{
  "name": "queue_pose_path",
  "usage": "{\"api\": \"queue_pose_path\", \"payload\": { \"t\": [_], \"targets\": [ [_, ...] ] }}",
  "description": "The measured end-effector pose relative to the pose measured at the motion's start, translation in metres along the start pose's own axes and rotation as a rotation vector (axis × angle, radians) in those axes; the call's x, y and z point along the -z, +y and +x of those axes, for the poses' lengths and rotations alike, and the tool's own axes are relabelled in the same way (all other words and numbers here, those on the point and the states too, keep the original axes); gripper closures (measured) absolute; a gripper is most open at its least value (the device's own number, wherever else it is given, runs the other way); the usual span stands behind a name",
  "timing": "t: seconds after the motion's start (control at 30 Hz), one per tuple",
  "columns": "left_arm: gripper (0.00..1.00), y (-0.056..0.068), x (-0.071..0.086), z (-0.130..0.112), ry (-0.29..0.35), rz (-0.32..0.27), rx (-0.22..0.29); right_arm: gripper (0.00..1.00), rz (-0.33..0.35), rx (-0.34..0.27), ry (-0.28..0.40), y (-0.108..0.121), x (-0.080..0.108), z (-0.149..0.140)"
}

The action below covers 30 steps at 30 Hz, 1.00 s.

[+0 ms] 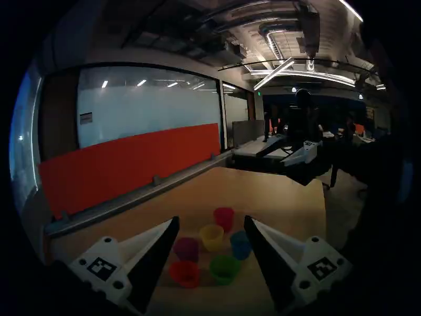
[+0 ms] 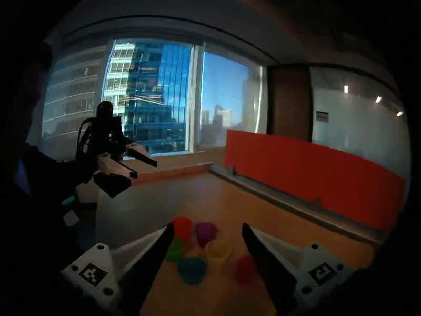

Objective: Pour water

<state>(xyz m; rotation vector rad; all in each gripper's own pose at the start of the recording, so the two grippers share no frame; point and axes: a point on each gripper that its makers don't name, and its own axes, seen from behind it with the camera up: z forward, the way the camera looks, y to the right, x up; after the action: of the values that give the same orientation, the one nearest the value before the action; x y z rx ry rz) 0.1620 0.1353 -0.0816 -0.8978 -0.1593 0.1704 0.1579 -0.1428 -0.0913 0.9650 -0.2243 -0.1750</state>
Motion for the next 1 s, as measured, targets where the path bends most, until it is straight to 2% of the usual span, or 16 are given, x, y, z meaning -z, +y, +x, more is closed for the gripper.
{"api": "queue_pose_path", "payload": {
  "t": [0.37, 0.57, 0.77, 1.0],
  "targets": [
    [0.09, 0.007, -0.006, -0.025, -0.061, -0.018, -0.015, 0.00, 0.018, 0.001, -0.040, -0.003, -0.002, -0.014],
    [0.09, 0.009, -0.010, -0.034, -0.073, -0.030, -0.002, 0.00, 0.023, 0.002, -0.051, -0.006, -0.004, -0.023],
    [0.09, 0.010, -0.013, -0.049, -0.094, -0.039, 0.007, 0.00, 0.022, 0.007, -0.077, -0.008, -0.008, -0.041],
    [0.09, 0.017, -0.019, -0.076, -0.136, -0.056, 0.002, 0.00, 0.020, 0.023, -0.110, -0.010, -0.016, -0.066]
  ]
}}
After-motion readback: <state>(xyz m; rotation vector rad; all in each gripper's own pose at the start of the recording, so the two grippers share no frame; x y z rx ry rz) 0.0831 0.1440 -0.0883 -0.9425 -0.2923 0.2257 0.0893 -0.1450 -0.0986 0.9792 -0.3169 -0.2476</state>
